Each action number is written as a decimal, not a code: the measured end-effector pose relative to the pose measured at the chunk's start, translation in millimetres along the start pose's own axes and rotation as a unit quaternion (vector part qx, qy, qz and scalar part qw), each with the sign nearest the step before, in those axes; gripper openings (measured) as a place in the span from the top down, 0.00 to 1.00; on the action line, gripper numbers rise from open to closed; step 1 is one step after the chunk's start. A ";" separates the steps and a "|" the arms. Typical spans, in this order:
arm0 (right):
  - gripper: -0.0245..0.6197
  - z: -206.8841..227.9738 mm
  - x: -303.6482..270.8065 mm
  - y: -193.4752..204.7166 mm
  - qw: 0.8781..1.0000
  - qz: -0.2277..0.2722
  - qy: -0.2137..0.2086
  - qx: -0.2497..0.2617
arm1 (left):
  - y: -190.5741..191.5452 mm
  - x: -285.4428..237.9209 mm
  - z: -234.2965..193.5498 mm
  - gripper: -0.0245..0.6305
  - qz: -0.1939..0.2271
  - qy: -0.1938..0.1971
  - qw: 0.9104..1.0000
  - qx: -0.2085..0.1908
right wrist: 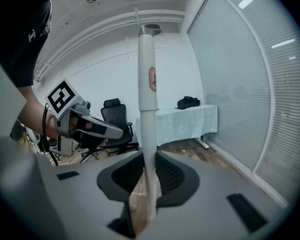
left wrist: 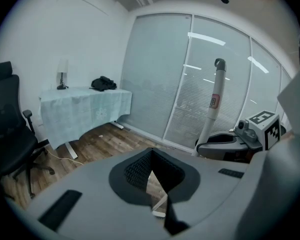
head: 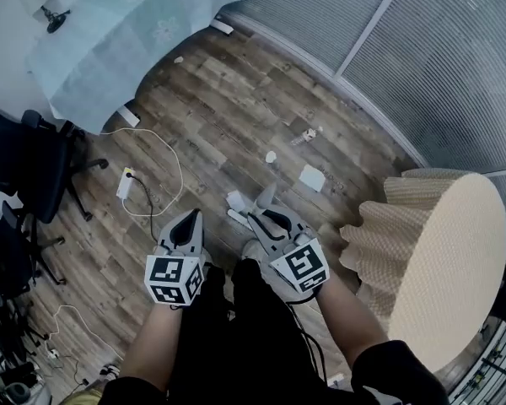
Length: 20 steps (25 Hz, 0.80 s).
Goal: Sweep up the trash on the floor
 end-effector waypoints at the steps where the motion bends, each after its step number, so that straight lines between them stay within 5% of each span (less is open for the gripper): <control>1: 0.83 2.8 -8.0 4.7 1.000 -0.004 -0.015 0.003 | 4.6 -6.7 -2.9 0.97 -0.002 -0.002 1.000 0.003; 8: 0.83 -11.8 -82.6 38.5 0.989 -0.042 -0.141 0.007 | 40.0 -43.8 -42.7 0.97 -0.026 -0.003 0.999 0.028; 13: 0.83 0.1 -124.5 68.6 0.985 -0.074 -0.148 0.050 | 55.3 -60.1 -61.9 0.97 -0.028 -0.007 0.999 0.043; 20: 0.83 42.1 -180.1 53.9 0.984 -0.065 -0.148 0.079 | 77.6 -47.6 -90.7 0.97 -0.032 -0.044 0.995 0.080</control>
Point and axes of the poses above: the fingertips, and each gripper's own axes: x backward along the fingers, z to its right, y out of its underside, the point moved 6 cm from there along x, backward along the fingers, and after that the axes turned 2 degrees about z, right-handed, at the moved point
